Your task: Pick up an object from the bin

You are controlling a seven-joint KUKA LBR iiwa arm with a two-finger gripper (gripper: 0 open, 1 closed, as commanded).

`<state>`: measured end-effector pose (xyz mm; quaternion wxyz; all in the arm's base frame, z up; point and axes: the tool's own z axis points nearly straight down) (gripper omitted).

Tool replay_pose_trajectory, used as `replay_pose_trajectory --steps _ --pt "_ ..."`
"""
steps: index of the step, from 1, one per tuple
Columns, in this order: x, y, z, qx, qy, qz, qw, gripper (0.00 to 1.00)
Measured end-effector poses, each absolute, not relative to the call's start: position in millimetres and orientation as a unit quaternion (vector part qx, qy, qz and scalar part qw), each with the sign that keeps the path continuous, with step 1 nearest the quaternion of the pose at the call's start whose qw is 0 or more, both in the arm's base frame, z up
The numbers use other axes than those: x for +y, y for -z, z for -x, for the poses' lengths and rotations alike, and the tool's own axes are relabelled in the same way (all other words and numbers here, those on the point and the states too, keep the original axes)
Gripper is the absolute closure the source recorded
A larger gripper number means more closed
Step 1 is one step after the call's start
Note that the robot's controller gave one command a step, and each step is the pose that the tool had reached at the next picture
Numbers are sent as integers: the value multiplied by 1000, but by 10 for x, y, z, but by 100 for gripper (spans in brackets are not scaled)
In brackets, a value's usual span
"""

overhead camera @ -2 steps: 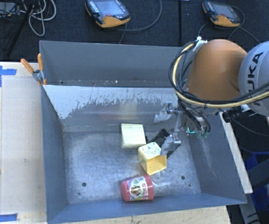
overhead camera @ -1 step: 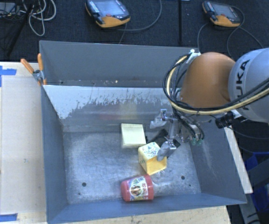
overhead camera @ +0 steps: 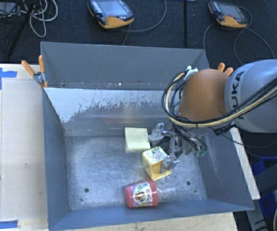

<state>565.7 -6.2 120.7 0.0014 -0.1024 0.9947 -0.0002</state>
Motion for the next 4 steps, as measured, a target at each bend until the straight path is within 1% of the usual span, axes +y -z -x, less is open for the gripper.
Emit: replay_pose_trajectory --steps 1,2,3,4 --pt "-80 -1020 -5647 989 -1 151 1 0" --pt "-82 -1102 -5644 988 -1 156 1 100" --pt "-83 -1102 -5644 988 -1 155 1 100" --pt "-97 -1633 -5682 989 -1 151 -3 100"
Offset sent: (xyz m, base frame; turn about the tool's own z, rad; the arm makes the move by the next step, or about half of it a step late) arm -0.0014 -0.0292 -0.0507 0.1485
